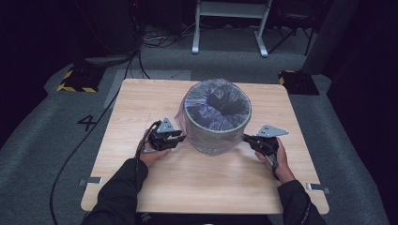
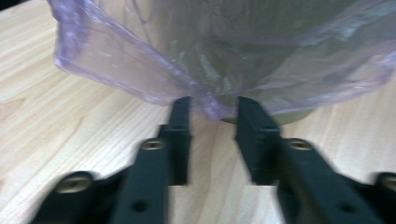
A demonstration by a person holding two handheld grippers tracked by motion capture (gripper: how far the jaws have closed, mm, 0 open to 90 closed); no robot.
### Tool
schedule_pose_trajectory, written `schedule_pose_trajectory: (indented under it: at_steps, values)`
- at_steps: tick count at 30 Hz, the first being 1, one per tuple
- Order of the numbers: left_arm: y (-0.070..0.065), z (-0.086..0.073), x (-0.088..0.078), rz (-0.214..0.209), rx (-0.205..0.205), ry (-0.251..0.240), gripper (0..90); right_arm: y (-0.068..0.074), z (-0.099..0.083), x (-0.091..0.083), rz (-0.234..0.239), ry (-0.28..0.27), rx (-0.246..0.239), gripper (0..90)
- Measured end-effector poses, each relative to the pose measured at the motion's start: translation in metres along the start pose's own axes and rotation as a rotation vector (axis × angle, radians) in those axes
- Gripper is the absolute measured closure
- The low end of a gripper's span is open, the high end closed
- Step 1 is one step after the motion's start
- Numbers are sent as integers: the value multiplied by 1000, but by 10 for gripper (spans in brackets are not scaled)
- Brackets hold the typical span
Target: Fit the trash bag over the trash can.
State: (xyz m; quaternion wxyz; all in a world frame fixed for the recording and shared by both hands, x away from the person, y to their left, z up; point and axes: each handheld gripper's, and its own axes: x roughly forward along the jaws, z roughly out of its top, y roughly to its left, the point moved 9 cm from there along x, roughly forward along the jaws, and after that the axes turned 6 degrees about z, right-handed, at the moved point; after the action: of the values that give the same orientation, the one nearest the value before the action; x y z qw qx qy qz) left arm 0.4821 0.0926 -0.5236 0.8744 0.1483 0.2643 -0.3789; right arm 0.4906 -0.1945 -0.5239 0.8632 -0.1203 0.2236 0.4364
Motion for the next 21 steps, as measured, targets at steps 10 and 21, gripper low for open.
schedule_pose_trajectory:
  at_steps: [10,21]
  values:
    - [1,-21,-22,63,5,40,157,-4,3,-9,-8,-30,21,679]
    - [-19,-47,-32,32,11,118,156,-1,0,-31,19,-24,21,271]
